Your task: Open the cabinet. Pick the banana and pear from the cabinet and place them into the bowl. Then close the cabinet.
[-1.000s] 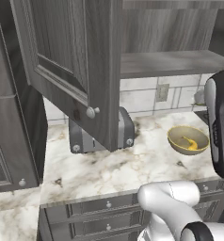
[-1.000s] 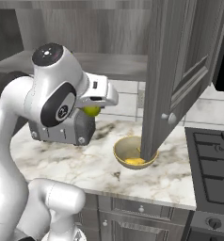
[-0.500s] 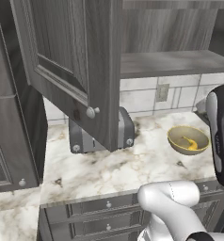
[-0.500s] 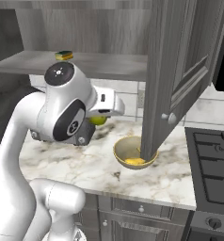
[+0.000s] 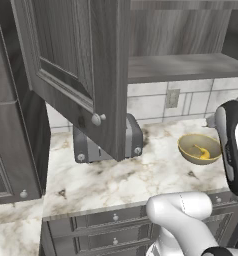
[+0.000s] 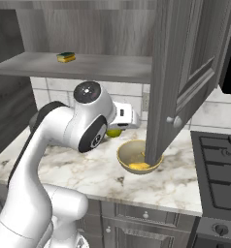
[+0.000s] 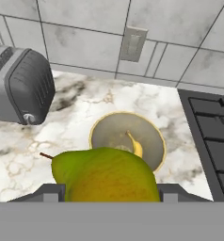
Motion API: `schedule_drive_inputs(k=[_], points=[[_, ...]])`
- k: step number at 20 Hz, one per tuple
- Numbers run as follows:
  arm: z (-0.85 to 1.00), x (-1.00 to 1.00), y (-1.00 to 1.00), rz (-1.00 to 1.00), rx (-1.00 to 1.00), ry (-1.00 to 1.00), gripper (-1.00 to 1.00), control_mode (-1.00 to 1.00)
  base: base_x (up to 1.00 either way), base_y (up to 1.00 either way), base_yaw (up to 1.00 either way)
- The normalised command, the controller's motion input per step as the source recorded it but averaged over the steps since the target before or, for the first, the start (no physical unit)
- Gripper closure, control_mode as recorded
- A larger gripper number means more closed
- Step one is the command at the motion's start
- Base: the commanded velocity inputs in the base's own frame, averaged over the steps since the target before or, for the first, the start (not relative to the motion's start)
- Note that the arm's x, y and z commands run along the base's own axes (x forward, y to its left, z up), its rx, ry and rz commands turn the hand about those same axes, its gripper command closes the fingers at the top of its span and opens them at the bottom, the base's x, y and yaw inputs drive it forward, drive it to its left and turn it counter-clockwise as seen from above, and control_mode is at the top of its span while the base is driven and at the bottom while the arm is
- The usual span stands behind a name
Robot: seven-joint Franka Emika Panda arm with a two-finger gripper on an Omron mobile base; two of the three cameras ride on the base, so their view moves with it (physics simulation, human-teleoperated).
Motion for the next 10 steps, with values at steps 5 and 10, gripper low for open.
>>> schedule_drive_inputs(k=[5, 10], points=[[-0.70, 0.40, -0.22, 0.01, 0.00, 0.02, 1.00, -1.00, 0.00, 0.00, 0.00], [-0.69, 0.52, -0.21, 0.01, 0.00, 0.00, 1.00, -1.00, 0.00, 0.00, 0.00]])
